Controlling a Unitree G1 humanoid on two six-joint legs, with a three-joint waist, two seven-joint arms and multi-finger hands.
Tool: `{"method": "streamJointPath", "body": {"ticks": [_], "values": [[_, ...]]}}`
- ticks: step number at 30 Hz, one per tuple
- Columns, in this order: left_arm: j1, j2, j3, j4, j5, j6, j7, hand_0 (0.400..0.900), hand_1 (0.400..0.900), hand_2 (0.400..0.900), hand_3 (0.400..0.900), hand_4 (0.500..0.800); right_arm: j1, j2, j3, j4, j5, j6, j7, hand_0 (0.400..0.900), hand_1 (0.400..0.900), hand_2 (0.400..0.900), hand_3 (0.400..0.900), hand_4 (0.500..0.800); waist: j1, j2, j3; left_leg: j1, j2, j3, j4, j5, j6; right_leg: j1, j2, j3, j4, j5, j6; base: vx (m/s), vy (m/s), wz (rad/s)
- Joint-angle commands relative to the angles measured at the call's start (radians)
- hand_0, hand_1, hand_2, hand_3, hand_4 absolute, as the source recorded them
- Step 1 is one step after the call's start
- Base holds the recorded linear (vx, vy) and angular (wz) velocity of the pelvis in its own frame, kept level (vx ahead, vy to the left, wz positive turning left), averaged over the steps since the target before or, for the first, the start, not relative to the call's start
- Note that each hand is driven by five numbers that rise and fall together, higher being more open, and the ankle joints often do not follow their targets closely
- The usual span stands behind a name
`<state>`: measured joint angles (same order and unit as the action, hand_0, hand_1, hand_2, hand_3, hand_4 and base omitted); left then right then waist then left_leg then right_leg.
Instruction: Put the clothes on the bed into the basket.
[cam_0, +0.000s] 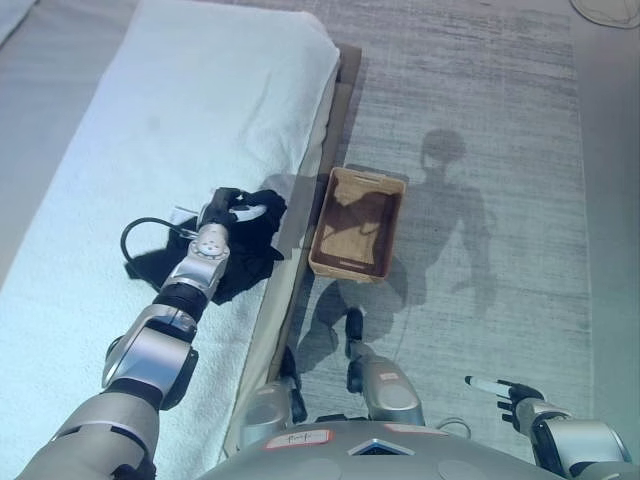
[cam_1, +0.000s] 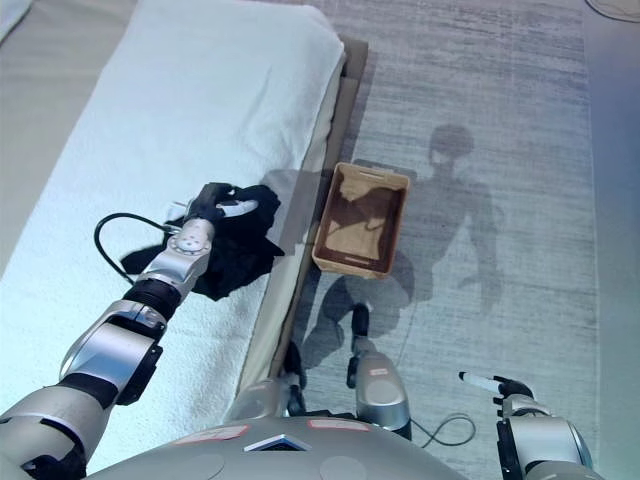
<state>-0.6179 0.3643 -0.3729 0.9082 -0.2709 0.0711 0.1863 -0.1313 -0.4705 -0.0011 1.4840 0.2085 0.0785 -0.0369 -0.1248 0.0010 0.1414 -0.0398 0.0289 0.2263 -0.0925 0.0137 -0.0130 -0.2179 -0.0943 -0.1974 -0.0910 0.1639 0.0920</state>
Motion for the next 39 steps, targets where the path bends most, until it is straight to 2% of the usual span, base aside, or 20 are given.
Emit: {"method": "streamJointPath", "body": {"ticks": [1,6,13,19,21,24,29,39], "values": [[-0.188,-0.033,0.018,0.001,-0.049,-0.111,0.018,0.4,0.4,0.4,0.4,0.5,0.058,-0.068,0.018,0.04,0.012,0.012,-0.043,0.9,0.9,0.9,0.9,0.8,-0.009,0.06,-0.07,0.012,-0.006,-0.025,0.005,-0.026,-0.022,0.13,0.033,0.012,0.004,-0.106,0.015,0.03,-0.047,-0.12],[-0.28,-0.076,-0.023,0.038,-0.066,-0.11,0.012,0.4,0.4,0.4,0.4,0.5,0.066,-0.06,0.031,0.026,0.022,0.007,-0.053,0.9,0.9,0.9,0.9,0.8,-0.042,0.097,-0.087,0.043,-0.002,0.005,0.005,-0.037,-0.024,0.147,0.041,0.037,0.004,-0.112,0.016,0.03,-0.029,-0.2],[-0.366,-0.086,-0.041,0.122,-0.051,-0.107,0.004,0.4,0.4,0.4,0.4,0.5,0.076,-0.054,0.044,0.027,0.047,-0.007,-0.058,0.9,0.9,0.9,0.9,0.8,-0.084,0.126,-0.092,0.067,0.008,0.062,0.005,-0.049,-0.026,0.143,0.055,0.084,0.004,-0.109,0.016,0.03,-0.027,-0.29],[-0.456,-0.036,-0.043,0.232,-0.012,-0.09,0.017,0.4,0.4,0.4,0.4,0.5,0.068,-0.062,0.061,0.042,0.063,-0.015,-0.058,0.9,0.9,0.9,0.9,0.8,-0.116,0.137,-0.079,0.067,0.025,0.104,0.005,-0.069,-0.033,0.107,0.075,0.14,0.004,-0.103,0.024,0.05,-0.013,-0.35],[-0.501,0.004,-0.038,0.253,-0.008,-0.09,0.03,0.4,0.4,0.4,0.4,0.5,0.062,-0.064,0.068,0.047,0.074,-0.019,-0.056,0.9,0.9,0.9,0.9,0.8,-0.127,0.131,-0.068,0.053,0.034,0.13,0.005,-0.066,-0.035,0.074,0.085,0.164,0.004,-0.092,0.025,0.02,-0.043,-0.39],[-0.53,0.021,-0.04,0.262,-0.007,-0.092,0.04,0.4,0.4,0.4,0.4,0.5,0.058,-0.064,0.076,0.05,0.081,-0.02,-0.055,0.9,0.9,0.9,0.9,0.8,-0.131,0.126,-0.058,0.04,0.038,0.145,0.005,-0.062,-0.037,0.051,0.091,0.178,0.004,-0.083,0.025,0.02,-0.039,-0.23],[-0.628,0.053,-0.07,0.271,0.0,-0.095,0.068,0.4,0.4,0.4,0.4,0.5,0.048,-0.059,0.091,0.048,0.104,-0.029,-0.055,0.9,0.9,0.9,0.9,0.8,-0.134,0.118,-0.044,0.014,0.048,0.167,0.005,-0.055,-0.041,0.013,0.097,0.193,0.004,-0.075,0.023,0.04,-0.045,-0.16],[-0.817,0.125,-0.174,0.28,0.027,-0.098,0.09,0.4,0.4,0.4,0.4,0.5,-0.01,-0.049,0.131,0.028,0.158,-0.046,-0.064,0.9,0.9,0.9,0.9,0.8,-0.143,0.099,-0.005,-0.036,0.061,0.199,0.005,-0.042,-0.049,-0.061,0.111,0.222,0.004,-0.055,0.02,0.04,-0.029,-0.13]]}}
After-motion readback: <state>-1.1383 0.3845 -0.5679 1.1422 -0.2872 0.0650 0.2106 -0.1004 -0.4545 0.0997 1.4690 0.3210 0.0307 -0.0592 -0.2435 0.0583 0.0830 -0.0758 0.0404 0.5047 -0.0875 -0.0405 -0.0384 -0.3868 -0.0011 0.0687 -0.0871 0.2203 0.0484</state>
